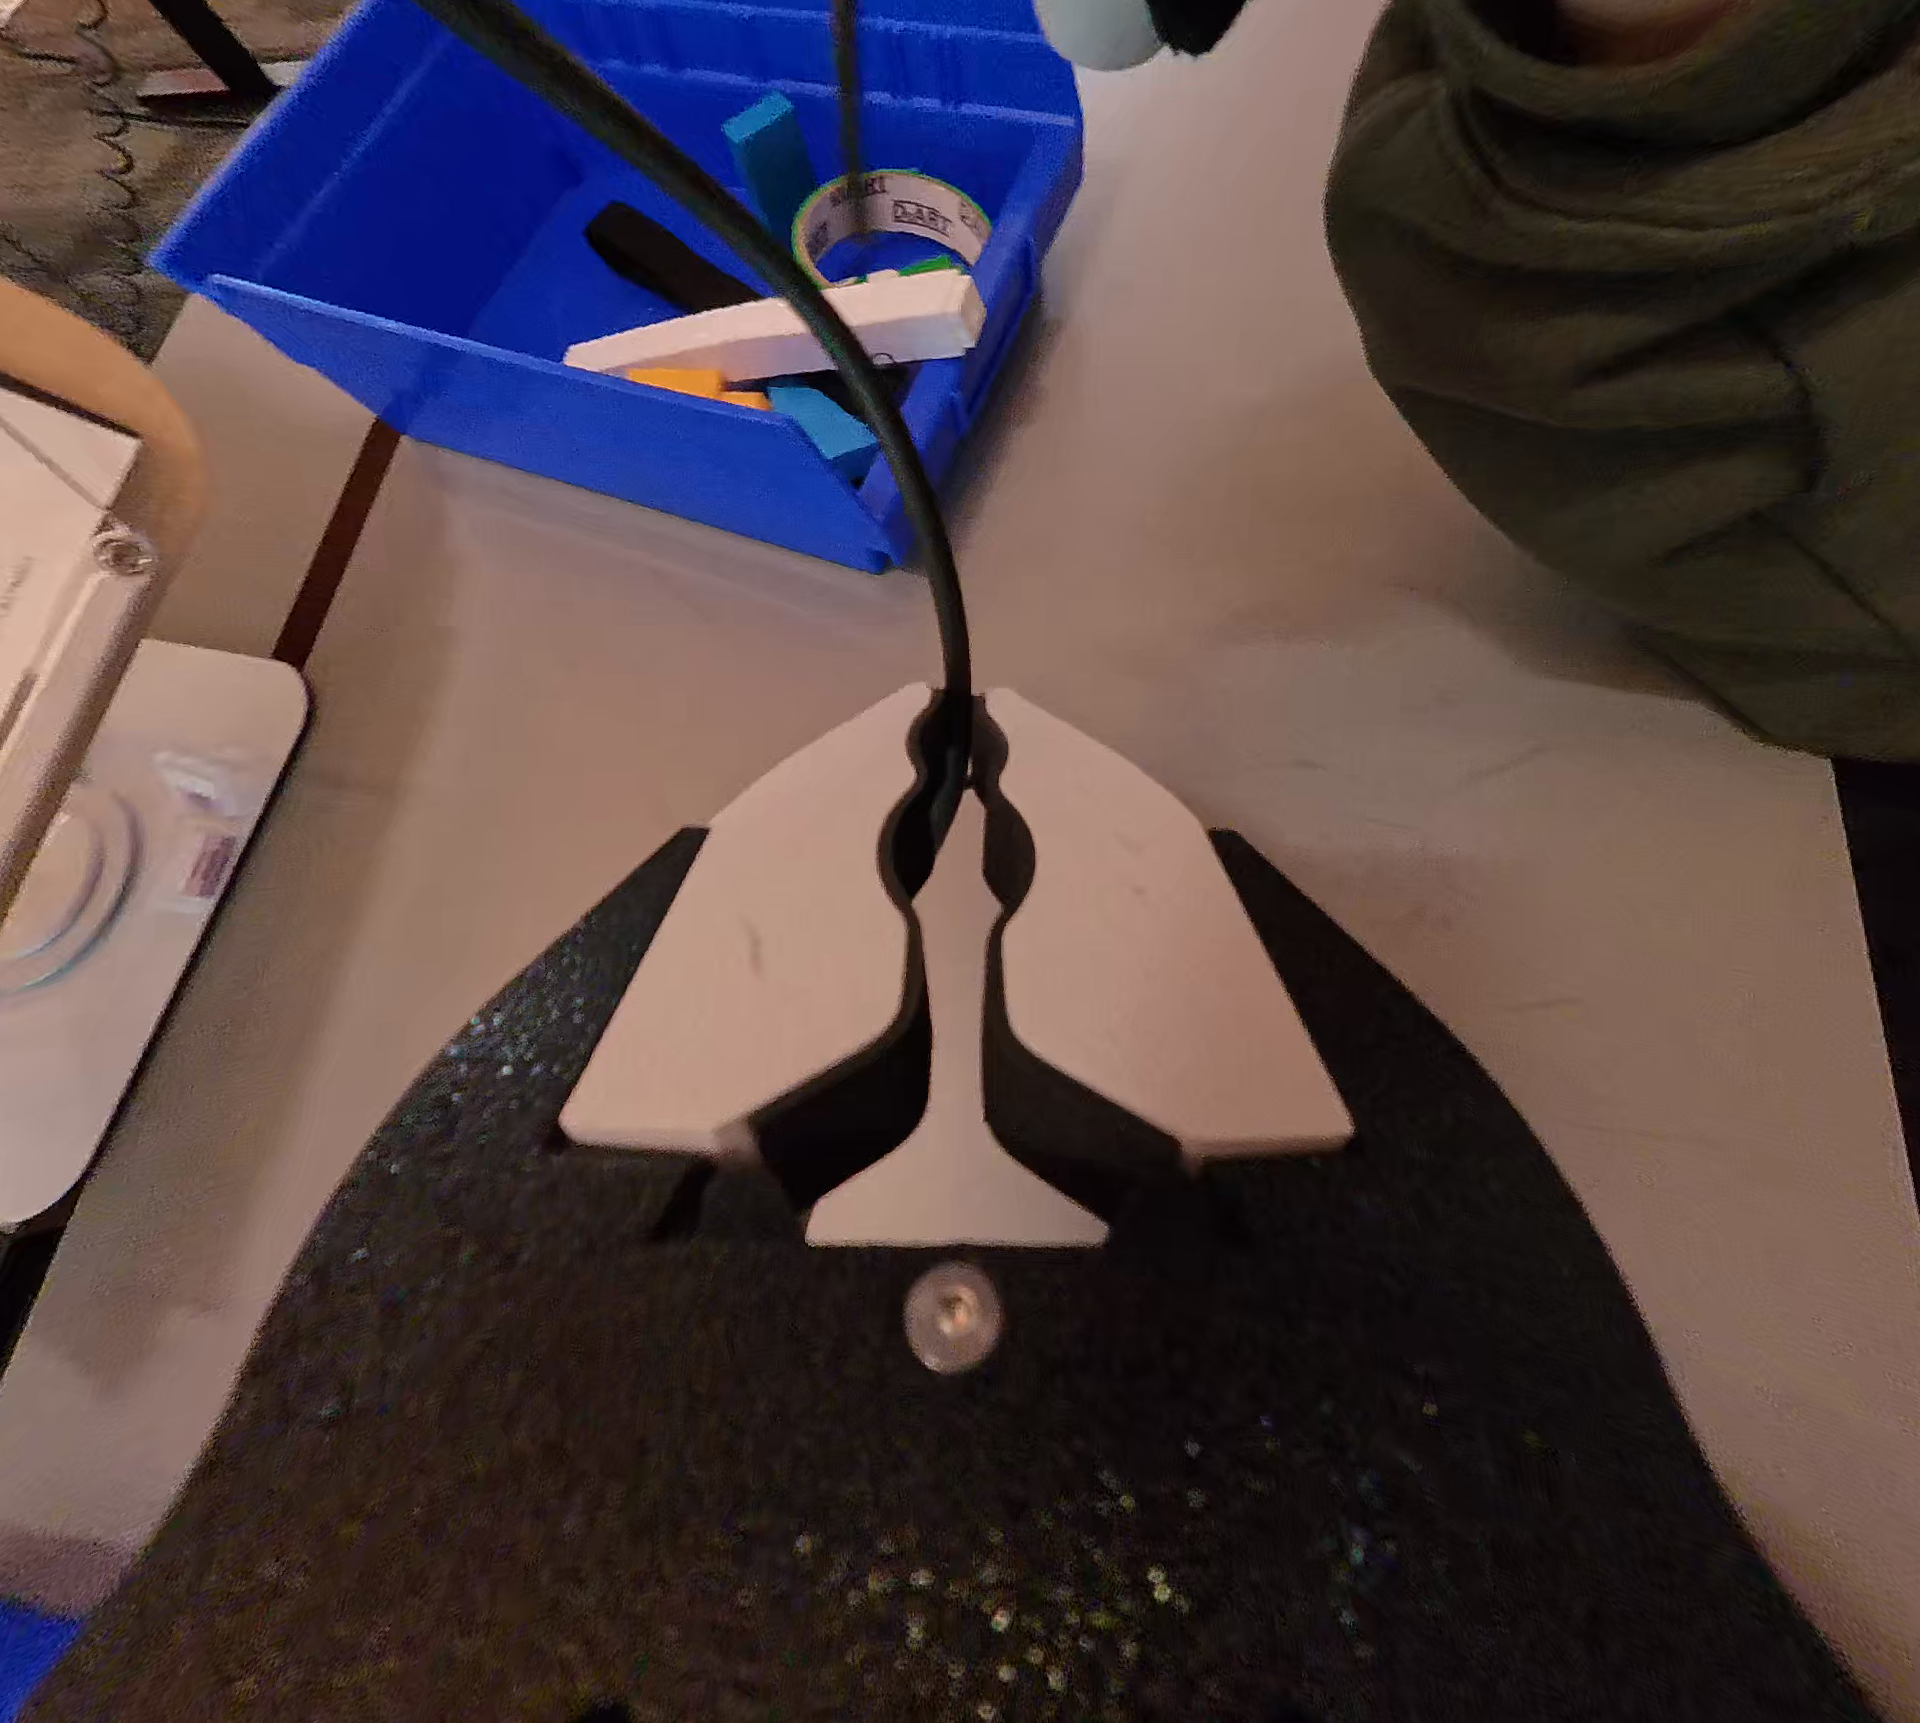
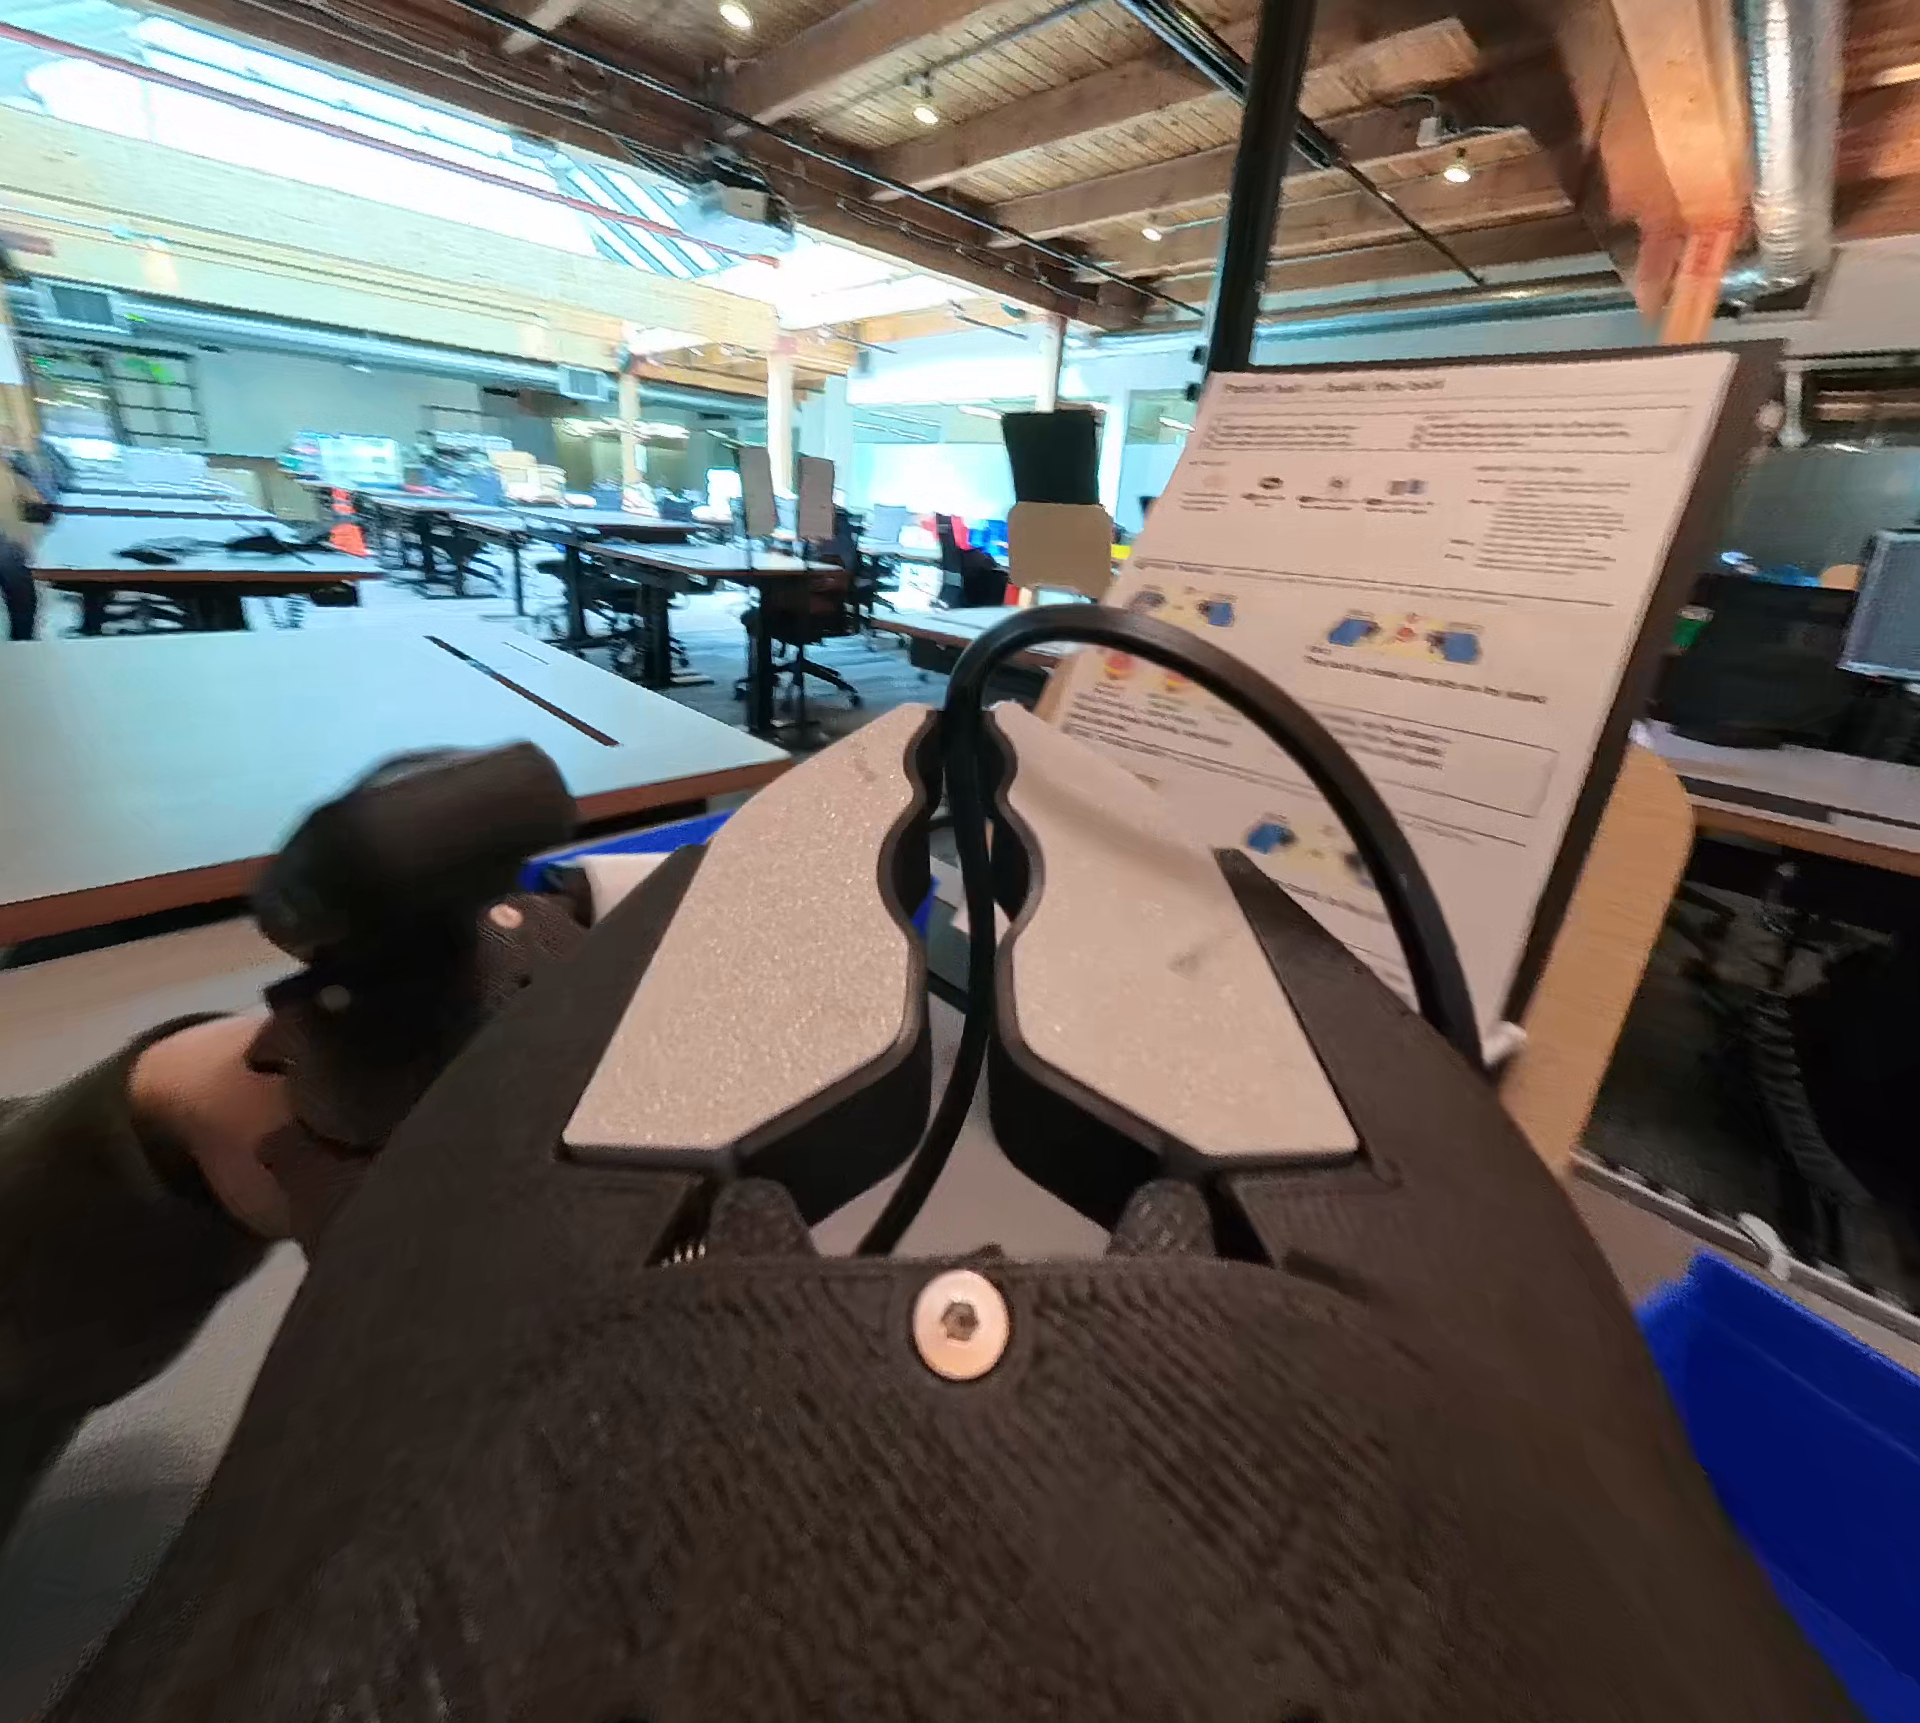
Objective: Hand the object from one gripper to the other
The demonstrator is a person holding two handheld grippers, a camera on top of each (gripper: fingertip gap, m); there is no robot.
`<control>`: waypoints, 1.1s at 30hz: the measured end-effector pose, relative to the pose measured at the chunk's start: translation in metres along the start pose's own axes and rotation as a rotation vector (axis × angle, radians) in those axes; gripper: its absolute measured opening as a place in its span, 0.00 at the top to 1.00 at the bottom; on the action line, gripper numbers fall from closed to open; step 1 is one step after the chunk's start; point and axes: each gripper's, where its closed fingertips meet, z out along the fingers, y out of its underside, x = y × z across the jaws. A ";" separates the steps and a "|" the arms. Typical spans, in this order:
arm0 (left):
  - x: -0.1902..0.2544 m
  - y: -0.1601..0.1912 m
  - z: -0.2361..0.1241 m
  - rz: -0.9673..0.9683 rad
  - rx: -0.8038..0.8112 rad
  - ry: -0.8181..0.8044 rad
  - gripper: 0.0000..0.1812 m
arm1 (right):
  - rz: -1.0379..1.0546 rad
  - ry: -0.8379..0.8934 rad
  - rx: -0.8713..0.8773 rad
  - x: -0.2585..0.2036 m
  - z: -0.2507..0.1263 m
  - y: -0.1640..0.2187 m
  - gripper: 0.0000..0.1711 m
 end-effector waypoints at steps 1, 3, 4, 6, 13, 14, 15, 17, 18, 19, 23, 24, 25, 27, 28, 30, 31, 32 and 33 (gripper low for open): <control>-0.004 -0.002 -0.004 -0.011 0.012 -0.017 0.98 | -0.010 0.029 -0.028 0.006 -0.001 0.004 0.97; -0.011 -0.010 -0.017 -0.049 0.066 -0.043 0.98 | -0.020 0.041 -0.160 0.014 -0.003 0.026 0.97; -0.013 -0.017 -0.026 -0.078 0.113 -0.042 0.98 | -0.009 0.014 -0.257 0.014 -0.005 0.043 0.96; -0.016 -0.033 -0.047 -0.151 0.234 -0.026 0.98 | 0.024 -0.031 -0.418 0.014 -0.009 0.073 0.84; -0.045 -0.049 -0.113 -0.202 0.434 -0.206 0.98 | -0.038 -0.197 -0.637 -0.008 -0.020 0.113 0.63; -0.046 -0.049 -0.116 -0.203 0.439 -0.226 0.98 | -0.028 -0.220 -0.626 -0.014 -0.020 0.110 0.63; -0.047 -0.051 -0.119 -0.216 0.451 -0.238 0.98 | -0.019 -0.227 -0.629 -0.017 -0.021 0.109 0.64; -0.048 -0.055 -0.124 -0.254 0.488 -0.236 0.98 | -0.072 -0.189 -0.676 -0.010 -0.026 0.114 0.64; -0.049 -0.057 -0.126 -0.274 0.519 -0.233 0.98 | -0.104 -0.187 -0.707 -0.009 -0.030 0.119 0.64; -0.051 -0.061 -0.131 -0.295 0.560 -0.235 0.98 | -0.109 -0.226 -0.745 -0.013 -0.036 0.126 0.62; -0.060 -0.072 -0.159 -0.407 0.777 -0.201 0.98 | -0.093 -0.540 -0.784 -0.054 -0.053 0.144 0.59; -0.060 -0.070 -0.161 -0.417 0.784 -0.184 0.98 | -0.091 -0.508 -0.782 -0.050 -0.047 0.143 0.59; -0.061 -0.068 -0.161 -0.421 0.770 -0.185 0.98 | -0.101 -0.435 -0.766 -0.042 -0.039 0.139 0.59; -0.066 -0.065 -0.163 -0.422 0.763 -0.229 0.98 | -0.129 -0.354 -0.698 -0.033 -0.028 0.127 0.58; -0.066 -0.064 -0.163 -0.419 0.759 -0.234 0.98 | -0.176 -0.323 -0.627 -0.029 -0.020 0.116 0.57; -0.063 -0.067 -0.163 -0.410 0.762 -0.223 0.98 | -0.255 -0.230 -0.409 -0.027 0.000 0.085 0.53; -0.061 -0.068 -0.161 -0.402 0.752 -0.216 0.98 | -0.244 -0.238 -0.323 -0.035 0.006 0.071 0.55; -0.059 -0.068 -0.158 -0.393 0.737 -0.213 0.98 | -0.206 -0.269 -0.278 -0.046 0.011 0.065 0.56; -0.057 -0.068 -0.156 -0.380 0.724 -0.212 0.98 | -0.167 -0.292 -0.265 -0.055 0.016 0.064 0.56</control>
